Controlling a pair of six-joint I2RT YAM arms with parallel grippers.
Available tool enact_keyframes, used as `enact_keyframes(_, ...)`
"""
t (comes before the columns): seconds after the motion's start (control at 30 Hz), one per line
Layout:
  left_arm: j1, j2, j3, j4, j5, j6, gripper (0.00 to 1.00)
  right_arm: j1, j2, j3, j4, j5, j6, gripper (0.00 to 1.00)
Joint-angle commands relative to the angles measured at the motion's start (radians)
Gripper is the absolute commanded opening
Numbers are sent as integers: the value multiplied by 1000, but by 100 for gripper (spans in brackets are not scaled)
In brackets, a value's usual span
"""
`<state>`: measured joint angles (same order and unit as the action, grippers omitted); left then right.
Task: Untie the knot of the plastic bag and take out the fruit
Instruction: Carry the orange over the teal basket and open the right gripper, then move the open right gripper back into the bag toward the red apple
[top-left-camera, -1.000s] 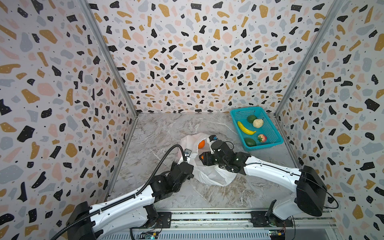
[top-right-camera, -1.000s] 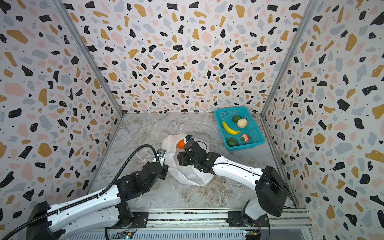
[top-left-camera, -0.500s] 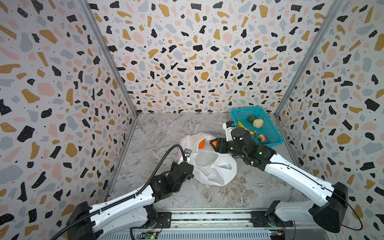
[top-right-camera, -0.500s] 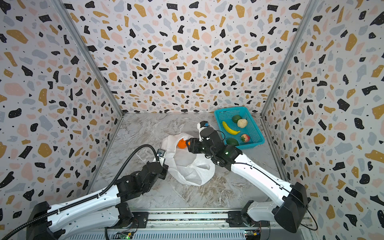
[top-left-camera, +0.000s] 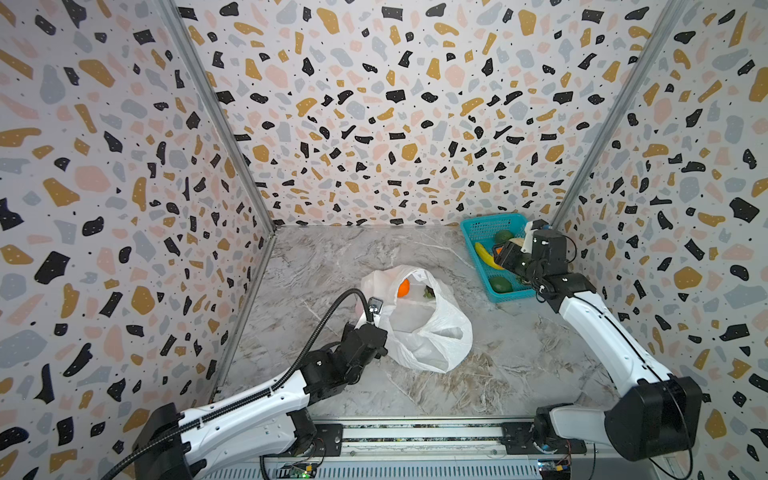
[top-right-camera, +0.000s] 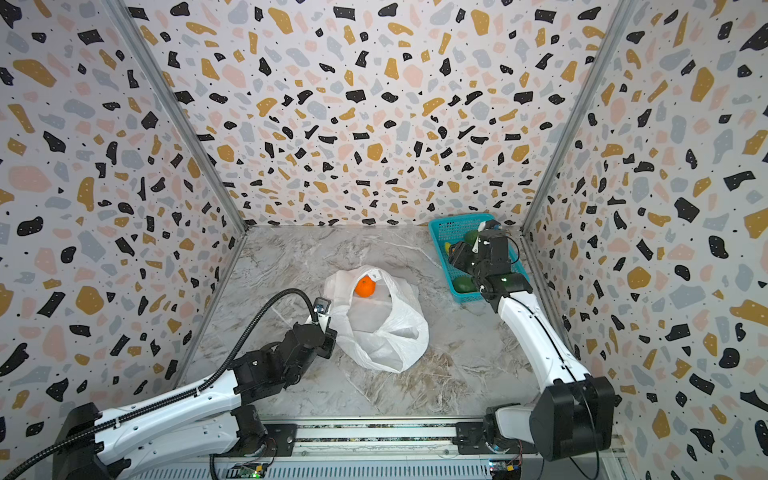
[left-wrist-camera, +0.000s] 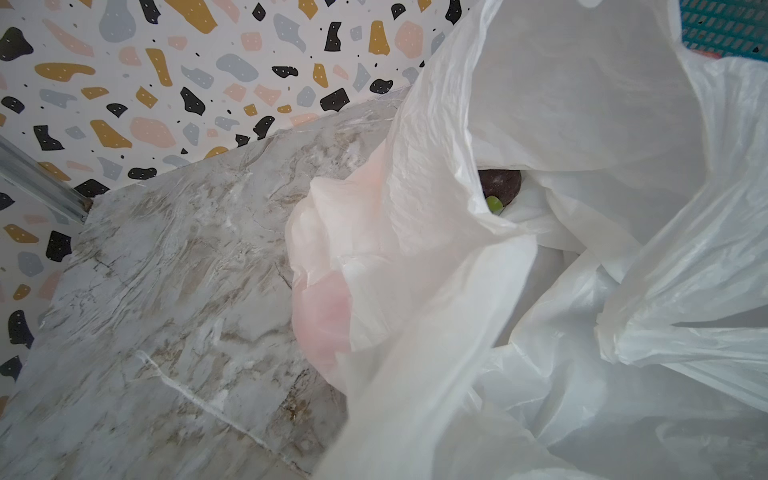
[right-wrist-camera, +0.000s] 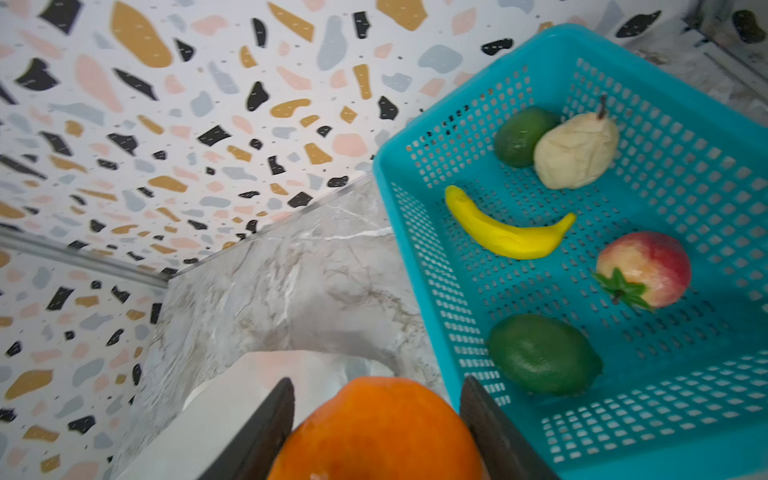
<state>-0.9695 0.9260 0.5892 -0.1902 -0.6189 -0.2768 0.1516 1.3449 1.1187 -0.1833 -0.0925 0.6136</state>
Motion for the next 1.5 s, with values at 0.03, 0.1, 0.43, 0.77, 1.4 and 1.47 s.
enact_keyframes(0.03, 2, -12, 8, 35, -13, 5, 0, -64, 168, 12, 130, 7, -48, 51)
enact_keyframes(0.1, 2, -13, 6, 35, -14, 5, 0, -87, 253, 55, 151, 10, -60, 51)
enact_keyframes(0.43, 2, -12, 9, 37, -20, 0, 0, -108, 585, 334, 74, 72, -120, 66)
enact_keyframes(0.77, 2, 1, 14, 36, -24, -3, 0, -109, 604, 397, 19, 113, -140, 91)
enact_keyframes(1.4, 3, -14, 27, 16, -54, 4, 0, 32, 181, 117, -66, -72, -190, 89)
enact_keyframes(1.47, 3, -18, 28, 12, -56, 5, 0, 81, 100, 72, -104, -96, -184, 89)
